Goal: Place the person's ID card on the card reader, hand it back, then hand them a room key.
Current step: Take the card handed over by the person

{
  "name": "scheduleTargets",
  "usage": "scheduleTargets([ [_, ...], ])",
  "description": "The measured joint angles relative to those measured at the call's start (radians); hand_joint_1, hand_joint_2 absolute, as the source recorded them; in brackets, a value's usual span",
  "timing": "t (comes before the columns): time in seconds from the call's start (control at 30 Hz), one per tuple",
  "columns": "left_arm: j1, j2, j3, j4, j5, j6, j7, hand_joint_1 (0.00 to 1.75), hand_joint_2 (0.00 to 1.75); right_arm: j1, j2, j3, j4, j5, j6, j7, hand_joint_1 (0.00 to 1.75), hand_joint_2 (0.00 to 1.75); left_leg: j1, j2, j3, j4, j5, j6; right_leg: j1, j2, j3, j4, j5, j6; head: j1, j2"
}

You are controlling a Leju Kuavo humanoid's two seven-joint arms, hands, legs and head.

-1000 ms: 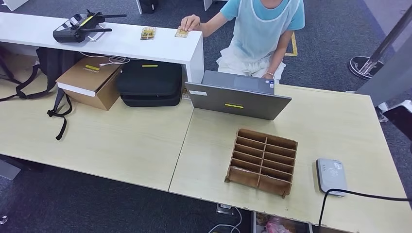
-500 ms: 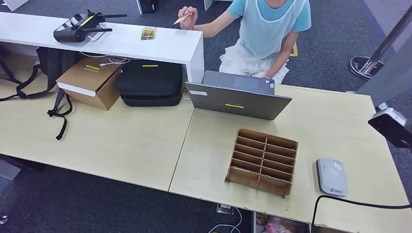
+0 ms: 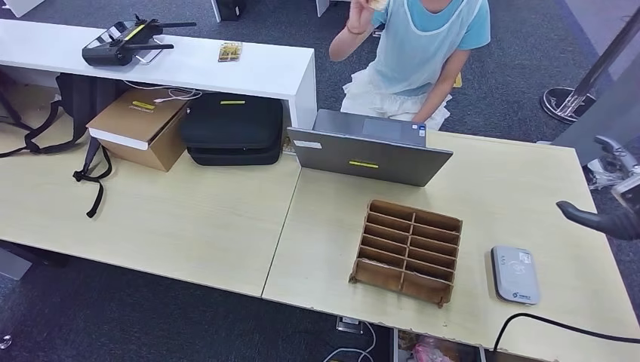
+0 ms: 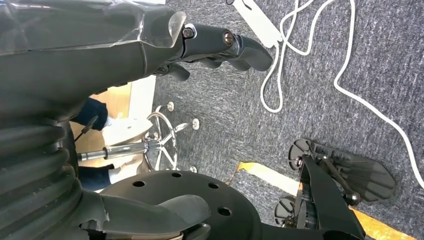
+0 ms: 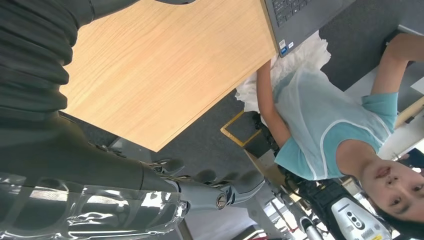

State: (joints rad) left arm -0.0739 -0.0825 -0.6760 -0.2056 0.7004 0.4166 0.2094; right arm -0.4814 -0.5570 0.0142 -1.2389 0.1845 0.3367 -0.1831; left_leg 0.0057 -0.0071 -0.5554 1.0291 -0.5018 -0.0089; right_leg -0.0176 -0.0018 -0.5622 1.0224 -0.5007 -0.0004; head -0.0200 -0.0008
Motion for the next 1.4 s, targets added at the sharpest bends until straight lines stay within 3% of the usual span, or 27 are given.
scheduleTargets([
  [0.2,0.0,0.0,0.0,0.0,0.0,0.0,0.0,0.0,1.75,-0.017,0.002,0.01,0.013,0.04,-0.07,-0.008,0.0,1.75,0.0,0.0,-0.001,0.0,0.0,0.0,0.0,0.0,0.0,0.0,0.0,0.0,0.0,0.0],
  [0.3,0.0,-0.001,-0.001,0.0,-0.001,0.0,0.0,0.0,1.75,-0.036,0.007,0.033,0.015,0.165,-0.21,-0.029,0.0,1.75,0.0,0.0,-0.001,0.0,0.0,0.0,0.0,0.0,0.0,0.001,0.0,0.0,0.0,0.0],
  [0.47,-0.003,-0.003,-0.006,0.0,-0.006,0.0,0.0,0.0,1.75,-0.068,0.024,0.118,0.013,0.528,-0.53,-0.011,0.0,1.75,0.0,0.0,0.0,0.0,0.0,0.0,0.0,0.0,0.0,0.001,0.0,0.0,0.0,0.0],
  [0.67,-0.004,-0.004,-0.014,0.0,-0.011,0.0,0.0,0.0,1.75,-0.085,0.067,0.22,0.02,0.801,-0.733,0.019,0.0,1.75,0.0,0.0,-0.001,0.0,0.001,0.0,0.0,0.0,0.0,0.001,0.0,0.0,0.0,0.0],
  [0.87,-0.005,-0.004,-0.018,0.0,-0.013,0.0,0.0,0.0,1.75,-0.157,0.118,0.306,0.09,0.903,-0.797,0.021,0.0,1.75,0.0,0.0,-0.001,0.0,0.002,0.0,0.0,0.0,0.0,0.001,0.0,0.0,0.0,0.0],
  [1.23,-0.005,-0.004,-0.025,0.0,-0.011,0.0,0.0,0.0,1.75,-0.309,0.211,0.398,0.307,0.859,-0.872,-0.024,0.01,1.75,0.0,-0.002,-0.001,0.0,0.003,0.0,0.0,-0.001,0.0,0.001,0.001,0.0,0.0,0.0],
  [1.27,-0.005,-0.004,-0.026,0.0,-0.011,0.0,0.0,0.0,1.75,-0.315,0.213,0.403,0.317,0.853,-0.881,-0.026,0.14,1.75,0.0,-0.002,-0.001,0.0,0.003,0.0,0.0,-0.002,0.0,0.001,0.001,0.0,0.0,0.0],
  [1.3,-0.005,-0.003,-0.026,0.0,-0.012,0.0,0.0,0.0,1.75,-0.319,0.215,0.407,0.325,0.848,-0.888,-0.028,0.48,1.75,0.0,-0.002,-0.001,0.0,0.003,0.0,0.0,-0.002,0.0,0.001,0.001,0.0,0.0,0.0],
  [1.37,-0.005,-0.003,-0.026,0.0,-0.013,0.0,0.0,0.0,1.75,-0.326,0.217,0.413,0.338,0.84,-0.899,-0.029,1.34,1.75,0.0,-0.002,-0.001,0.0,0.003,0.0,0.0,-0.002,0.0,0.001,0.001,0.0,0.0,0.0],
  [1.4,-0.005,-0.003,-0.026,0.0,-0.013,0.0,0.0,0.0,1.75,-0.328,0.218,0.416,0.343,0.836,-0.903,-0.03,1.64,1.75,0.0,-0.002,-0.001,0.0,0.003,0.0,0.0,-0.002,0.0,0.001,0.001,0.0,0.0,0.0],
])
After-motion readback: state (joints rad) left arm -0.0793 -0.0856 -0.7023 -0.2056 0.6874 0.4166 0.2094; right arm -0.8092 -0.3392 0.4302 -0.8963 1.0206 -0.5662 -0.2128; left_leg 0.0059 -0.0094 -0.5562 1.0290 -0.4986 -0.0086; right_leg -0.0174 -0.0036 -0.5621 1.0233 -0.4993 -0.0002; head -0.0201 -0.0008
